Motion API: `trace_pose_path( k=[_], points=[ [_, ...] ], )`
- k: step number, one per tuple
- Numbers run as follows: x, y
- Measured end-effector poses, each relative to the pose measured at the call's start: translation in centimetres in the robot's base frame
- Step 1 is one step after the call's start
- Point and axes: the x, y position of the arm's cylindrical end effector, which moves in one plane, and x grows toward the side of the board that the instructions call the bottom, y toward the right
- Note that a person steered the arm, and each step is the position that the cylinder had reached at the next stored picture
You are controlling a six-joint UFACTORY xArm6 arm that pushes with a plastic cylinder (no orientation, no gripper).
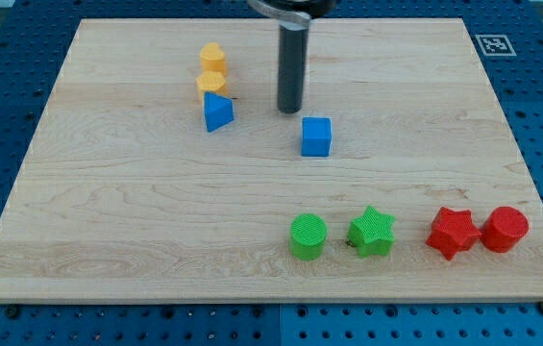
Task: Move the yellow hexagon to the center
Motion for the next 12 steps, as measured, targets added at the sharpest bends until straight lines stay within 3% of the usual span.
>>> trace_pose_path(
  k=[2, 4, 5, 6, 7, 10, 12],
  points=[
    [1.4, -0.9],
    [6.3, -5.0],
    [6.4, -8.9],
    [0.6, -13.5],
    [-2.5, -13.9],
    [-2.6, -13.5],
    [-2.8, -10.1]
  ],
)
